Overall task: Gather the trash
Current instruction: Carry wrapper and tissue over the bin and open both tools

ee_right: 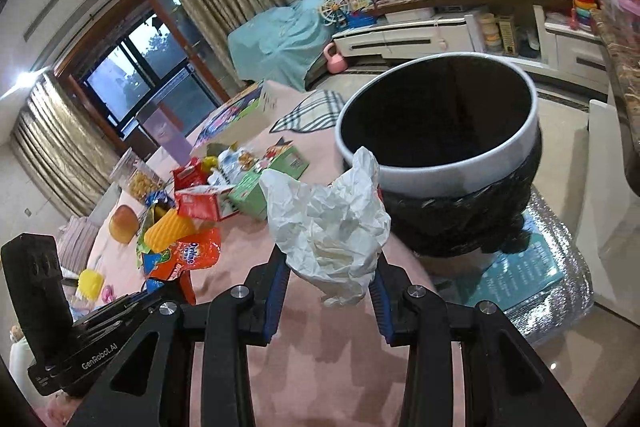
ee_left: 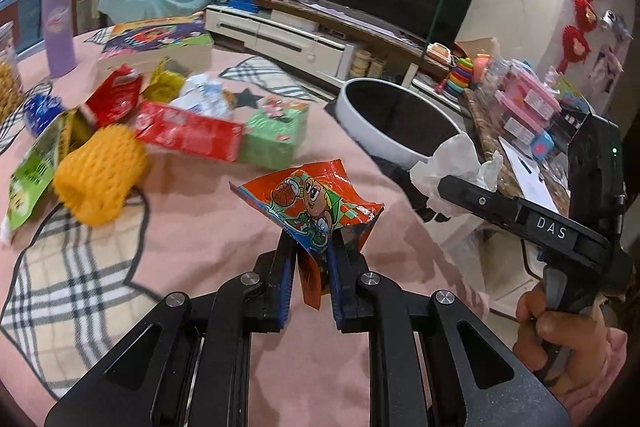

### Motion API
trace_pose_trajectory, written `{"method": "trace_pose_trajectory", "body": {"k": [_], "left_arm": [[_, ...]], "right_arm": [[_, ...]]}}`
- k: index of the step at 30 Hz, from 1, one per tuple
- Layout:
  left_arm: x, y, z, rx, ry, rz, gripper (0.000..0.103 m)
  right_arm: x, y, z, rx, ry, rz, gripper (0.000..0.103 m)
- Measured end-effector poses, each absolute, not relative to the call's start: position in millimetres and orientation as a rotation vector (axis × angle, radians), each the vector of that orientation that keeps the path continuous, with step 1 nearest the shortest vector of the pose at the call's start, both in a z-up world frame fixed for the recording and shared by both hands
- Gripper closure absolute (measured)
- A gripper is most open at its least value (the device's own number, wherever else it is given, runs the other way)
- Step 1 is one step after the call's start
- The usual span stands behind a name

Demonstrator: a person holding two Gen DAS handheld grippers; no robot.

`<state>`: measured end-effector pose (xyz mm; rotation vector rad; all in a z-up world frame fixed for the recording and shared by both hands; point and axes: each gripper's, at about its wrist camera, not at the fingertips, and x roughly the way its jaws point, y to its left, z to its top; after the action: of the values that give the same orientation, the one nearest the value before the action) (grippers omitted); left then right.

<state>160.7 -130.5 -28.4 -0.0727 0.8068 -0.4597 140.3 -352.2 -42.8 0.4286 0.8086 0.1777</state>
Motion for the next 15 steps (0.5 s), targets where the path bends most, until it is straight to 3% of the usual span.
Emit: {"method": "trace_pose_trajectory", "body": {"k": [15], "left_arm": [[197.1, -187.3, -9.7, -0.009, 0.779, -0.531, 0.089]], "right_arm": [[163.7, -392.3, -27.1, 0.401, 0.78, 0.107, 0.065]]}}
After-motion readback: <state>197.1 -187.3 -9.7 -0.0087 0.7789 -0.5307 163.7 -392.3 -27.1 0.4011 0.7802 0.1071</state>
